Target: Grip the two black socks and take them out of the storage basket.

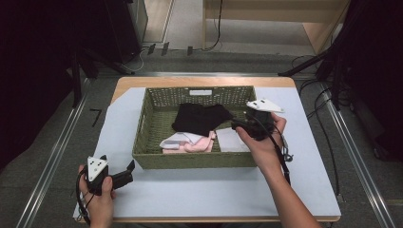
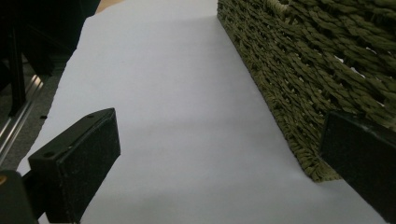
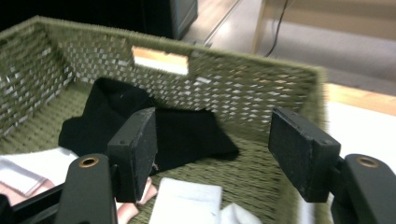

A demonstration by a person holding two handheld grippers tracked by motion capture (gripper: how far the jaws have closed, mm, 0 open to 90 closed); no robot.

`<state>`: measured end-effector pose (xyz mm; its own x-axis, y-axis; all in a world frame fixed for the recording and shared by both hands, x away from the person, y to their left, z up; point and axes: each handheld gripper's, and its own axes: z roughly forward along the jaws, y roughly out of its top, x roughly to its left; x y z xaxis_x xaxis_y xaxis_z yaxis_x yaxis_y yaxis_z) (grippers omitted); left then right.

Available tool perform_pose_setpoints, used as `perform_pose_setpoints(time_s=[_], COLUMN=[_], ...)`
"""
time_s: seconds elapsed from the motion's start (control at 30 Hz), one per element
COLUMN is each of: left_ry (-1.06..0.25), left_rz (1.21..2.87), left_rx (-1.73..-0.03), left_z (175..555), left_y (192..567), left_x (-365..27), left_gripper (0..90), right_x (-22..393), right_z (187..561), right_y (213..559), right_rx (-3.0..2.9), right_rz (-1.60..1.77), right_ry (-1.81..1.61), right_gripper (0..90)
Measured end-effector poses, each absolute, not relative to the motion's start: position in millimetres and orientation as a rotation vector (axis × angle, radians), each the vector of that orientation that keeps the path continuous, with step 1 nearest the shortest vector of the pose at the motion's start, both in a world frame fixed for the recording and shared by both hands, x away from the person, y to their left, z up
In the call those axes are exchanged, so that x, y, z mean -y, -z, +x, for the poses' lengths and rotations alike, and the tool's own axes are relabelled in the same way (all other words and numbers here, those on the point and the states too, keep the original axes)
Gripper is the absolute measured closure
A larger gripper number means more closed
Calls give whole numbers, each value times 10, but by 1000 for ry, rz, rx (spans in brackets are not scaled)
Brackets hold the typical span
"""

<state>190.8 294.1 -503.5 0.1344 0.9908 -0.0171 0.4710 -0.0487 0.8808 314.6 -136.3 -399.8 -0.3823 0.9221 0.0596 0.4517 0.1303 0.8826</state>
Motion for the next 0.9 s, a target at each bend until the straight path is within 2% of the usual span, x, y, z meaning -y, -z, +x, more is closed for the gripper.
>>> perform_pose_setpoints(time_s=[0.43,0.67,0.9], left_ry=[-841,-840,-843], left_rz=[1655,1655,1643], left_rx=[-1446,-1441,-1424], left_z=[1921,1917,1898], left_y=[5035,5035,5034], left_x=[-2930,-2933,-2939], left_gripper=[1,2,1], right_x=[814,524,442], right_z=[3613,3878,4090], right_y=[4100,4345,4500], right_rx=[-2159,-2297,-2343], right_rz=[1319,1333,1445], right_ry=[-1024,-950,-938], right_gripper=[318,277,302])
